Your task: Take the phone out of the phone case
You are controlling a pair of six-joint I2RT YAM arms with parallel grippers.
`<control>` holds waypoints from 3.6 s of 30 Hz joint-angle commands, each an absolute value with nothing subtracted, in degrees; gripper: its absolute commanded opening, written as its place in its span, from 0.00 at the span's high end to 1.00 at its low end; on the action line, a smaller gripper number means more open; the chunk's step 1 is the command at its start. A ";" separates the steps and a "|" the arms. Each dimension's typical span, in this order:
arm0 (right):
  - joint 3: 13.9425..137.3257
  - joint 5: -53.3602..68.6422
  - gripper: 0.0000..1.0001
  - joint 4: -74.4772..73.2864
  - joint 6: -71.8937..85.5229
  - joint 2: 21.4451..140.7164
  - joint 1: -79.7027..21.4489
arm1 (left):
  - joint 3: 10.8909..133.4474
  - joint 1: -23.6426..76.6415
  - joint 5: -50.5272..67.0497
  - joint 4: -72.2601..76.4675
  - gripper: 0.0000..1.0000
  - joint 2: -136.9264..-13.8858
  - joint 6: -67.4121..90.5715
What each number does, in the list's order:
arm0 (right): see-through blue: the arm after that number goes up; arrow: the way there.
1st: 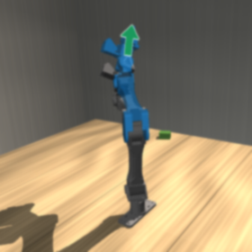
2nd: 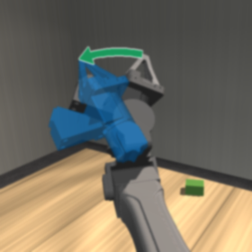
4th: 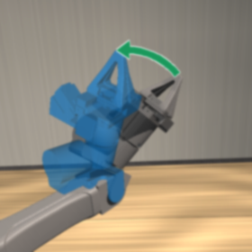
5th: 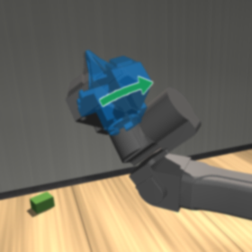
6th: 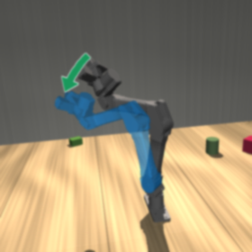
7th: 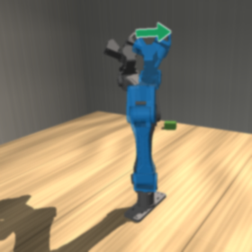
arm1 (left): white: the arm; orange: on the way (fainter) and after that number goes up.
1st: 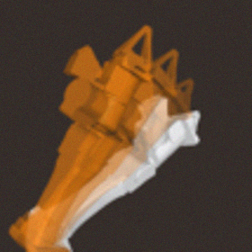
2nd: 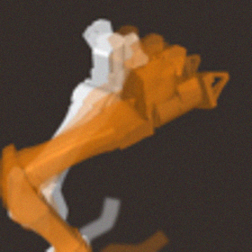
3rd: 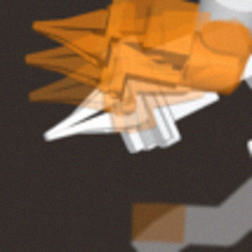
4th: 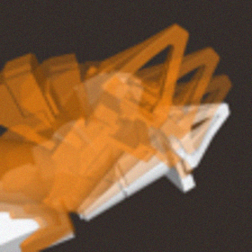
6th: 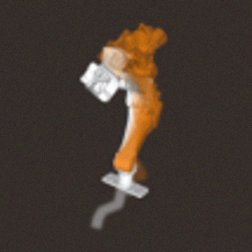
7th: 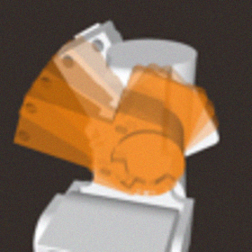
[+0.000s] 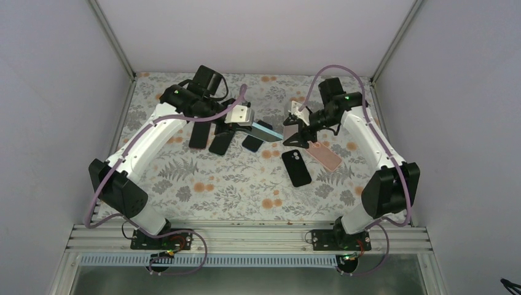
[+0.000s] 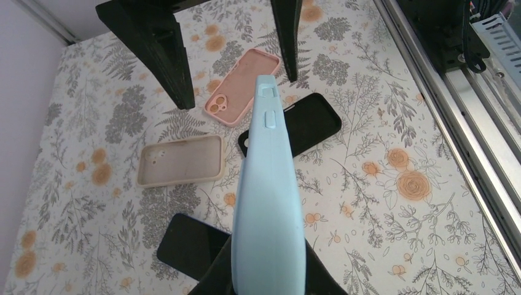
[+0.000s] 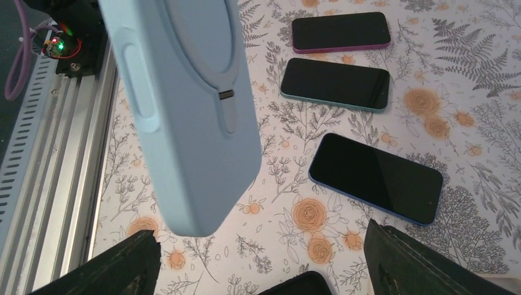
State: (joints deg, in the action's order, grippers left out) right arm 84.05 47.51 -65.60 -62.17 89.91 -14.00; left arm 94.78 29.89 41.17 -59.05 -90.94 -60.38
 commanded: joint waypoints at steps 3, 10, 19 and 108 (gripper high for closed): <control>83.76 50.55 0.18 -61.45 -59.52 90.94 -13.45 | 95.24 30.85 44.88 -58.43 0.98 -88.31 -60.38; 84.30 50.29 0.19 -58.70 -58.44 91.69 -12.54 | 95.44 32.45 43.39 -60.19 0.98 -89.37 -60.77; 87.79 46.86 0.21 -57.76 -58.36 94.01 -10.26 | 95.33 35.24 42.88 -61.82 0.98 -90.56 -60.68; 90.77 38.86 0.97 -16.93 6.86 100.27 -3.37 | 84.41 50.03 -12.33 12.77 0.00 -101.47 -38.69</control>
State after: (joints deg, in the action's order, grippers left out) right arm 90.70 41.69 -24.16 2.20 104.73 -2.92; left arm 85.49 50.04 -9.19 4.51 -98.87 -40.62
